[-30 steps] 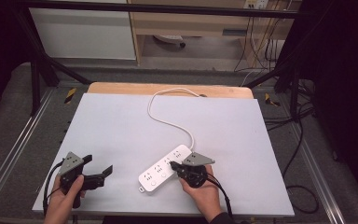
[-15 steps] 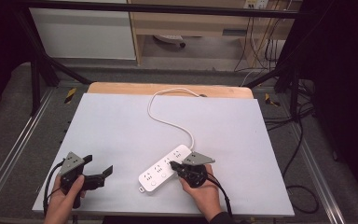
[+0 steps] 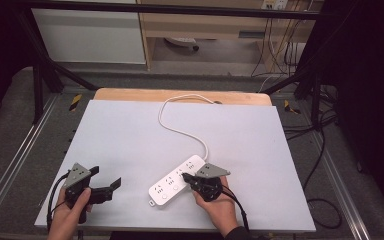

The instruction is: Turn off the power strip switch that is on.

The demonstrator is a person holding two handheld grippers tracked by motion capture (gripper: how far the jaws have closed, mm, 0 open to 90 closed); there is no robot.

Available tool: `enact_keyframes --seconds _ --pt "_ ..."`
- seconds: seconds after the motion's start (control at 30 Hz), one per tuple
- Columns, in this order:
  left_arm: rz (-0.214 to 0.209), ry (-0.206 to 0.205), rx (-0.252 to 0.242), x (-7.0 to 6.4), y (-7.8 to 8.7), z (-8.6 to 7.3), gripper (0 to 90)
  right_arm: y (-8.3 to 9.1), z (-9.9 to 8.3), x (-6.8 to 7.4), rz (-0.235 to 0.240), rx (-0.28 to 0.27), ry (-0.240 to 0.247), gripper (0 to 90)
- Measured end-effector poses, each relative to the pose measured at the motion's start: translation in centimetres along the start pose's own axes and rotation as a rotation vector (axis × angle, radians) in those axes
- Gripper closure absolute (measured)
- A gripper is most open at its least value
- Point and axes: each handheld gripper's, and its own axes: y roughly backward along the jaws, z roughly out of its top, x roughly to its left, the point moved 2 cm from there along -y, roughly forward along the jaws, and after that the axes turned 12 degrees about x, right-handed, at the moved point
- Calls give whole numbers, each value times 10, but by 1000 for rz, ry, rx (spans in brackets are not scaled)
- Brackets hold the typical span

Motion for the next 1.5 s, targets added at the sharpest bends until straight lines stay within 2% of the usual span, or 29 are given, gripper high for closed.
enact_keyframes --seconds 0.37,0.57,0.97,1.5 --pt "1 -1 3 0 0 0 63 0 -1 1 -7 -10 8 900" --pt "4 1 6 0 0 0 63 0 -1 0 2 -12 -4 900" --pt "11 -4 9 0 0 -1 64 -1 -2 1 -8 -14 19 900" --pt "16 1 9 1 0 -1 63 -1 -2 0 -5 -10 24 900"
